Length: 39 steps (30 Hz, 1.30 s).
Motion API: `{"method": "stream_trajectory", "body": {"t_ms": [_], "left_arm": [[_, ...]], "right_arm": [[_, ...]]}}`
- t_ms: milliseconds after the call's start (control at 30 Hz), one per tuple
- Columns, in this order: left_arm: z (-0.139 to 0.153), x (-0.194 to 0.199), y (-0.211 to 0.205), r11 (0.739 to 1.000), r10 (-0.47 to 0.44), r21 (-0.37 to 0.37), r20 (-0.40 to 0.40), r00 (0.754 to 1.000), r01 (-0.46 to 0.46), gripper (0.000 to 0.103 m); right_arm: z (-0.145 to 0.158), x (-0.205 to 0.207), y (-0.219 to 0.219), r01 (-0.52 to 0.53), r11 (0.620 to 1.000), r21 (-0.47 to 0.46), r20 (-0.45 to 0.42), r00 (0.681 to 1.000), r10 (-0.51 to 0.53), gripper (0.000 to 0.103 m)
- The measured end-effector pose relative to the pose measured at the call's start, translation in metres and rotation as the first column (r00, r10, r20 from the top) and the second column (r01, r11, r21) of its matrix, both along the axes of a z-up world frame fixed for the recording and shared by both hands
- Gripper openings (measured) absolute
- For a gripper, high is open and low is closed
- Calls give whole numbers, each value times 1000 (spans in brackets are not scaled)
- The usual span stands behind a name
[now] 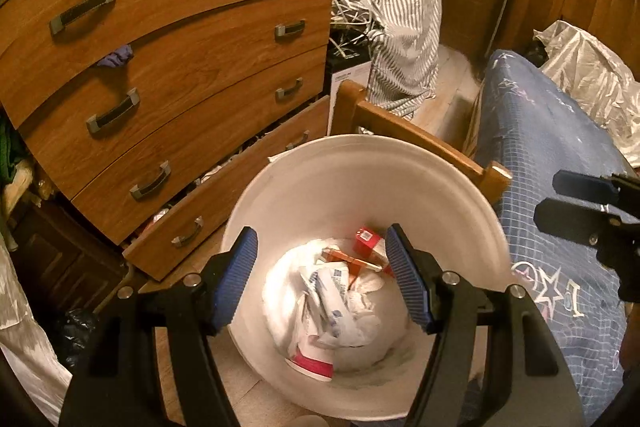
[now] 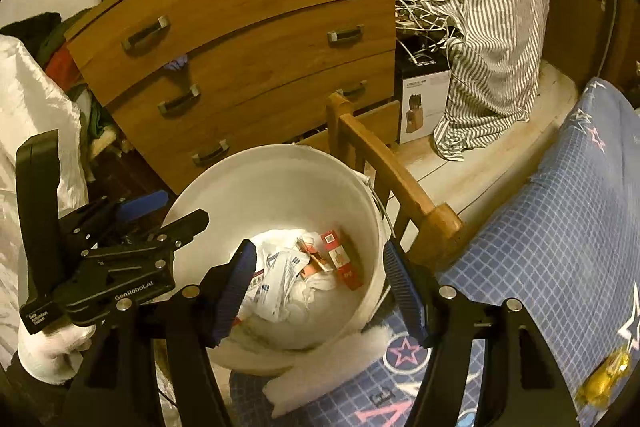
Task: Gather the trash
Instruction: 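Swing both open tools back over the trash on the bed, then grasp the orange-and-white paper with the left tool while the right tool grasps the bubble wrap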
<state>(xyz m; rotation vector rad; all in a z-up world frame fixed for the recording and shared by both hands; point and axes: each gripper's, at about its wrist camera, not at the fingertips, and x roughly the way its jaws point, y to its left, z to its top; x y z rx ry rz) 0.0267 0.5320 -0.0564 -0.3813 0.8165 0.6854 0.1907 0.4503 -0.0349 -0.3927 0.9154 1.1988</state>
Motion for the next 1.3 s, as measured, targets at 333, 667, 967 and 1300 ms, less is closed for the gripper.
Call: {"method": "stream_trajectory", "body": {"t_ms": [333,667,967,1300], "left_arm": [[14,16,-84,987,-160,24,83,984,159,64],[-21,94,-230,888,-457,-15,51,888,459,64],[-70,158,-355,753,-653,-98,4,757,650,64],[-95,217,-429,677,-734,-127,-47,677,725,64]], "right_arm": [[6,-3,-156,157,979,134,81,982,-168,67],[-40,25,-375,425,891,161,54,898,-438,67],[-100,58,-572,705,699,121,-25,706,-708,67],[-141,98,-696,854,503,131,-133,518,-845,67]]}}
